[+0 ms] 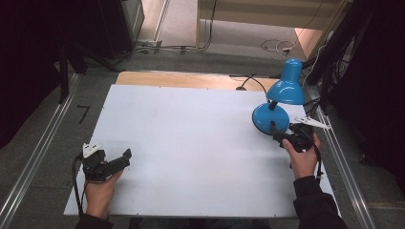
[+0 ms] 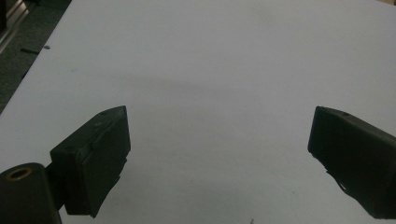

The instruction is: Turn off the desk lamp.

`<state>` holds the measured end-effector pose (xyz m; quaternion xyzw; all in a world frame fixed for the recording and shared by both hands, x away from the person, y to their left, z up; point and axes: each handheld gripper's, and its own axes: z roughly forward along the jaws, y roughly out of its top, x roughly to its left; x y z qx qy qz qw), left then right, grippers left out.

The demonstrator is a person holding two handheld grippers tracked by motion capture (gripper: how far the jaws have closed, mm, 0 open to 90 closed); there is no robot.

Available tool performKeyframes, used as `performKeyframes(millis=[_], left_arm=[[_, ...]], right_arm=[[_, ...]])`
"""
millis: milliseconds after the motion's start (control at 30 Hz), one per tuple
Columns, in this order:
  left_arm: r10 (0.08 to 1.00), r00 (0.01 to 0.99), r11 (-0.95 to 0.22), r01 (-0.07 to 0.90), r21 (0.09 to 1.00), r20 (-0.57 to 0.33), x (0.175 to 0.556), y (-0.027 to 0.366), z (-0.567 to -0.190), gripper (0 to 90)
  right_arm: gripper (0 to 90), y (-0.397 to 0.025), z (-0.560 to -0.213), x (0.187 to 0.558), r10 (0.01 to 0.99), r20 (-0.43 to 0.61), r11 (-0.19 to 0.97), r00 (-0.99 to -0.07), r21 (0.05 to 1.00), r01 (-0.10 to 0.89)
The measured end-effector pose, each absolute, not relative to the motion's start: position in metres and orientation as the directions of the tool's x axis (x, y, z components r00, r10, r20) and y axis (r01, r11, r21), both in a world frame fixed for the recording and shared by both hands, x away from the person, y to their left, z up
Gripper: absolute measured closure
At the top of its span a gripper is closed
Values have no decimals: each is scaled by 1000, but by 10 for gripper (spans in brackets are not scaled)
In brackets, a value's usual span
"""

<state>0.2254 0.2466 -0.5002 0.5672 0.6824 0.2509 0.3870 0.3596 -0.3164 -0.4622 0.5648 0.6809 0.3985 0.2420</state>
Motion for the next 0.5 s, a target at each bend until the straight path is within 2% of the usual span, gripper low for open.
performKeyframes(millis=[500], left_arm=[[968, -56, 231, 579, 782, -245, 226, 246, -500, 62]], right_arm=[[141, -320, -469, 350, 959, 134, 39, -249, 809, 587]])
